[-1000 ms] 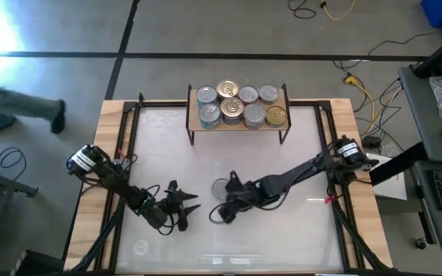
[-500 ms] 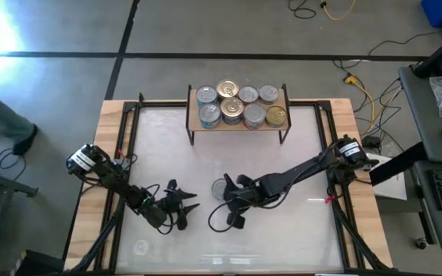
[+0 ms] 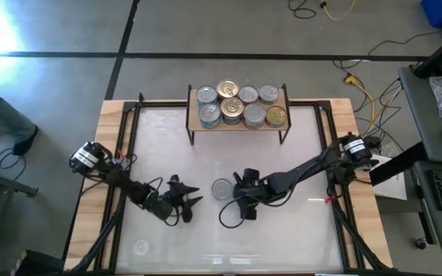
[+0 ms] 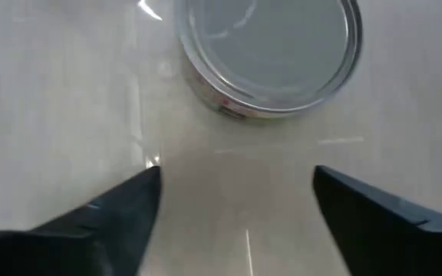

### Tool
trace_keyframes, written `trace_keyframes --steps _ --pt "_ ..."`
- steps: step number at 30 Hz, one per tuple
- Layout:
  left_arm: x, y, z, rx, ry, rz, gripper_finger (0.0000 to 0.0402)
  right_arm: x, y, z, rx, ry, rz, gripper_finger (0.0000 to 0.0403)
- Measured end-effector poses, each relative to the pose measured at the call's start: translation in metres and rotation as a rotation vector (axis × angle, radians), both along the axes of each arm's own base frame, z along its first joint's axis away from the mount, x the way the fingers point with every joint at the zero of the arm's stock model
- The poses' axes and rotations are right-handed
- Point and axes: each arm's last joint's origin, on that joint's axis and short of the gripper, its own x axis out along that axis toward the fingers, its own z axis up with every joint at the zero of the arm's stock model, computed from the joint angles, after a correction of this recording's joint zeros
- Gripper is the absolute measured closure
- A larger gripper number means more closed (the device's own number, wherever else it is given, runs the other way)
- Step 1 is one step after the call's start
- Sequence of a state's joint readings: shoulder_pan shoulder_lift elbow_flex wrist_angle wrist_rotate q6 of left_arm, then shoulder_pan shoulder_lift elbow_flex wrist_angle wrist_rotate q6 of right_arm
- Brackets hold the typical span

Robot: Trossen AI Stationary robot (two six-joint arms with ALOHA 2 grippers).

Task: Stack canned seafood by type on shelf
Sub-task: Stack the green tuna can on top of the red tuna can on the shelf

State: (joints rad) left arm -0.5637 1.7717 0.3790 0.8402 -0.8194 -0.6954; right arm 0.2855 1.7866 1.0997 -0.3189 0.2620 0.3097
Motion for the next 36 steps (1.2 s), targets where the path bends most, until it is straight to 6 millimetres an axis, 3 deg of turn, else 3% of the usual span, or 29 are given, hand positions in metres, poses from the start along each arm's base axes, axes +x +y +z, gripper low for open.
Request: trace_keyframes --steps 4,11,15,22,31,36 --pt "0.007 0.014 -0.006 -0.042 0.034 0.012 0.0237 -0.005 -0.014 -0.012 -0.014 -0.045 0.012 0.001" --pt "0.01 0.022 -0.014 -0.057 0.063 0.037 0.0237 0.001 -0.036 -0.018 0.054 -0.254 0.086 0.0006" --pt "0.018 0.028 -0.018 -0.065 0.072 0.063 0.0237 0.005 -0.046 -0.019 0.069 -0.279 0.131 0.0003" --pt "0.046 0.025 -0.023 -0.001 0.091 0.049 0.0237 0.023 -0.045 -0.033 0.061 -0.26 0.204 0.0002" --pt "0.046 0.026 -0.022 -0.008 0.074 0.07 0.0237 0.032 -0.044 -0.032 0.04 -0.252 0.183 0.0002" --pt "0.059 0.022 -0.019 0.055 0.083 0.079 0.0237 0.031 -0.043 -0.034 0.061 -0.234 0.151 0.0002"
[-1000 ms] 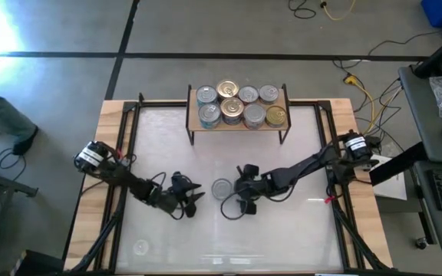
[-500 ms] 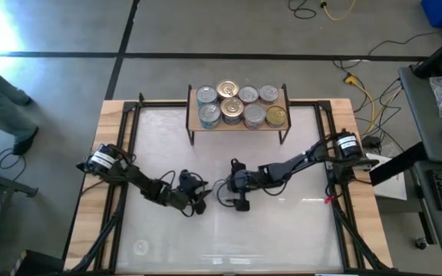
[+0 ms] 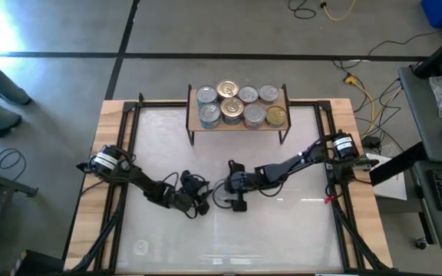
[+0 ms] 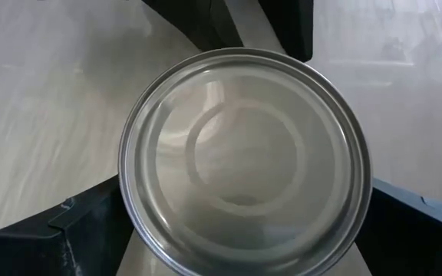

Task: Stack canned seafood by type on shelf
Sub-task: Stack the green tuna can on top of the red tuna can on the shelf

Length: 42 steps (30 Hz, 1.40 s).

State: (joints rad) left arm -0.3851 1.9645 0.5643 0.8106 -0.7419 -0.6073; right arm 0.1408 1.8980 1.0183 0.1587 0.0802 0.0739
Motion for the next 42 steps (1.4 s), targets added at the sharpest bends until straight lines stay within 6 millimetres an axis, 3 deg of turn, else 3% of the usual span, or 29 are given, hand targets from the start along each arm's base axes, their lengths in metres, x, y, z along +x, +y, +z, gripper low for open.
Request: trace_keyframes --steps 6,11,16,21,25,28,34,42 --pt "0.001 0.0 0.001 0.005 -0.006 0.007 0.0237 0.001 0.001 0.005 0.005 0.03 -0.003 0.0028" --pt "-0.008 0.003 0.011 -0.029 -0.027 -0.022 0.0237 0.007 0.007 0.03 -0.005 0.075 0.016 0.0035" --pt "-0.035 0.01 0.048 0.032 -0.114 -0.077 0.0237 0.006 0.02 0.094 -0.008 0.031 0.059 0.0035" --pt "-0.068 0.024 0.081 0.086 -0.187 -0.234 0.0237 -0.016 0.011 0.172 -0.026 -0.06 0.068 0.0036" --pt "-0.08 0.04 0.101 0.12 -0.238 -0.258 0.0237 -0.045 -0.021 0.221 -0.152 -0.123 -0.01 0.0036" --pt "-0.076 0.056 0.116 0.17 -0.203 -0.238 0.0237 -0.068 -0.056 0.244 -0.243 -0.148 -0.098 0.0037" --pt "-0.047 0.103 0.168 0.199 -0.123 -0.273 0.0237 -0.1 -0.141 0.258 -0.377 -0.106 -0.308 0.0037" --pt "-0.017 0.154 0.275 0.158 -0.067 -0.265 0.0237 -0.128 -0.235 0.274 -0.291 -0.142 -0.466 0.0037"
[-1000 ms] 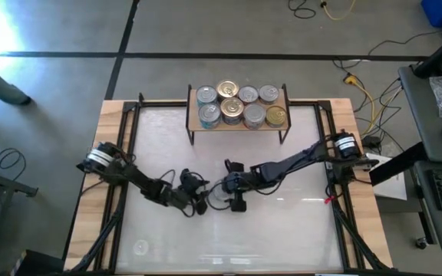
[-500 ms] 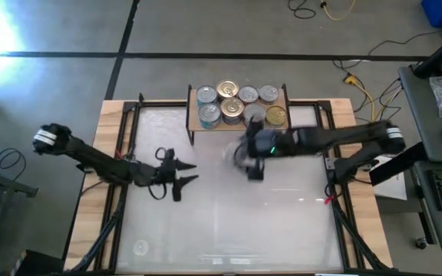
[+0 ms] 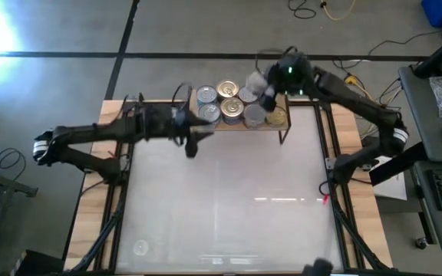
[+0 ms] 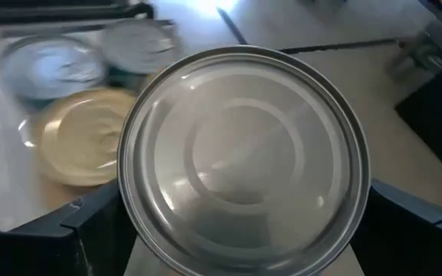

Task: Stack canned seafood by type on shelf
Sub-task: Stack the green tuna can on top of the red tuna can on the shelf

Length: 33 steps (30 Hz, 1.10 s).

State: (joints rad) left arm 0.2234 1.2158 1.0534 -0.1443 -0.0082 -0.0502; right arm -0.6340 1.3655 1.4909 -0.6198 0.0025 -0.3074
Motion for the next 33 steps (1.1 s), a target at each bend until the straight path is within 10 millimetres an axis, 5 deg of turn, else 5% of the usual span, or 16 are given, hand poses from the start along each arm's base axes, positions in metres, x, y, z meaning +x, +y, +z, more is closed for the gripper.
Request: trace_keyframes --steps 6,11,17,26,33 --pt "0.03 0.028 0.055 -0.097 -0.08 -0.022 0.0237 0.0 -0.043 -0.006 0.092 0.045 0.035 0.0037" --pt "0.066 0.05 0.066 -0.097 -0.052 -0.03 0.0237 0.011 -0.056 -0.015 0.105 0.048 0.152 0.0037" --pt "0.093 0.081 0.06 -0.083 -0.001 -0.001 0.0237 0.016 -0.064 -0.024 0.12 0.101 0.186 0.0037" --pt "0.098 0.146 0.029 -0.088 0.013 0.136 0.0237 0.02 -0.083 -0.049 0.182 0.155 0.158 0.0036" --pt "0.116 0.177 0.006 -0.066 -0.001 0.136 0.0237 0.024 -0.088 -0.062 0.236 0.152 0.197 0.0035"
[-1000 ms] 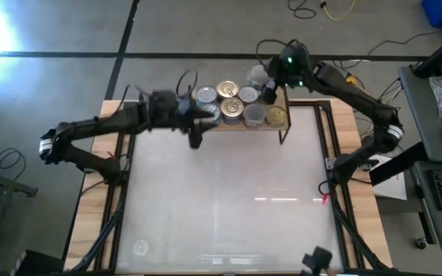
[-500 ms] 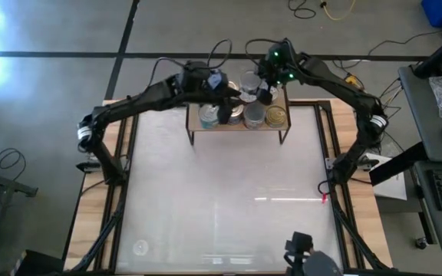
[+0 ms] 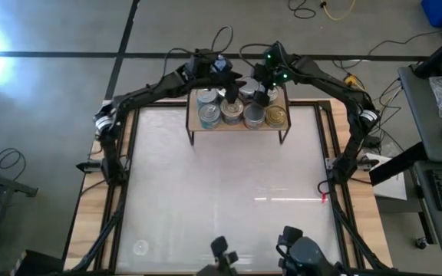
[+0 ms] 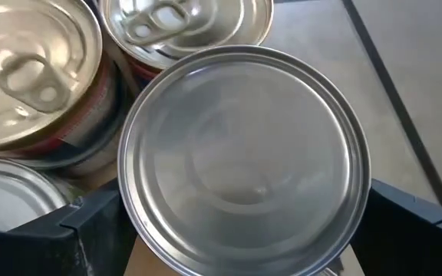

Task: Stack canned seafood by type on shelf
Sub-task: Stack the green tuna can on top of the red tuna can on the shelf

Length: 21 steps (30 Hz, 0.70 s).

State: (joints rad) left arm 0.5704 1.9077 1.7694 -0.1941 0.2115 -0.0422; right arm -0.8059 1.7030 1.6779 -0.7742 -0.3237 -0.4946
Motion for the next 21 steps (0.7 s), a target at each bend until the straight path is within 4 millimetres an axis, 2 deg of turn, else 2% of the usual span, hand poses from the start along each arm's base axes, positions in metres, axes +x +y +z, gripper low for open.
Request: trace_keyframes --steps 4,11,16,21 --pt "0.016 0.015 -0.015 0.021 0.038 -0.014 0.0237 -0.004 -0.006 -0.003 0.016 0.007 -0.023 0.0035" --pt "0.04 0.036 -0.02 0.005 0.118 -0.056 0.0237 -0.007 -0.01 -0.005 0.047 -0.014 -0.015 0.0035" --pt "0.049 0.042 -0.014 0.03 0.204 -0.092 0.0237 -0.006 -0.01 -0.006 0.052 -0.018 -0.009 0.0035" --pt "0.055 0.045 -0.038 -0.017 0.256 -0.102 0.0237 -0.007 -0.009 -0.013 0.078 -0.004 -0.004 0.0031"
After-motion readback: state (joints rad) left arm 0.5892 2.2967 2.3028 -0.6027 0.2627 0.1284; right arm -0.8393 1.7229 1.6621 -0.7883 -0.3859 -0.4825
